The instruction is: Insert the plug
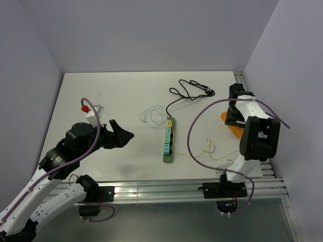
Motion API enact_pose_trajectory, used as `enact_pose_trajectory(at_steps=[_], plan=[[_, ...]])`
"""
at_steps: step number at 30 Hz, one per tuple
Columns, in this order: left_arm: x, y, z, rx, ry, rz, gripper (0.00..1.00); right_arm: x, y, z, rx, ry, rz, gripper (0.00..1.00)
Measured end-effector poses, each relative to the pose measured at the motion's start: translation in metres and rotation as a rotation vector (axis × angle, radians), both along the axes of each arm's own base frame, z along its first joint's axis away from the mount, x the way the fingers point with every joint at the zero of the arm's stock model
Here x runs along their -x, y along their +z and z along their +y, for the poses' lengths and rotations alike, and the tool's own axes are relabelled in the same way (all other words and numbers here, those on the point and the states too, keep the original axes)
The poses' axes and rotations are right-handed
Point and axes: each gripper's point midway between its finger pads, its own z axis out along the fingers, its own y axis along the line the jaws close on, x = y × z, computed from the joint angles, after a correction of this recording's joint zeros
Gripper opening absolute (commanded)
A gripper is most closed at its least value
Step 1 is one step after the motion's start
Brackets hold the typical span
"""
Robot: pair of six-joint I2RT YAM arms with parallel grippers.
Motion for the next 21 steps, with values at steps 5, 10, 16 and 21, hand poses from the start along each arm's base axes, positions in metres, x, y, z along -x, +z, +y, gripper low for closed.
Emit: enact_pose_trajectory(at_steps=[5, 10, 16, 21], plan=[[0.001, -0.002, 0.001, -0.012, -0.006, 0.0, 0.95, -0.003, -0.006, -0.02, 0.021, -0.011, 0.003, 0.81], [0.001, -0.003, -0.001, -0.013, -0.013, 0.005, 0.95, -0.005, -0.019, -0.029, 0.014, -0.022, 0.009, 0.75], [0.0, -0.005, -0.002, -0.018, -0.013, 0.013, 0.95, -0.011, -0.05, -0.033, -0.022, -0.012, 0.059, 0.48], [0.001, -0.004, -0.001, -0.015, -0.011, 0.012, 0.94, -0.029, -0.049, -0.029, -0.054, 0.056, 0.021, 0.0]])
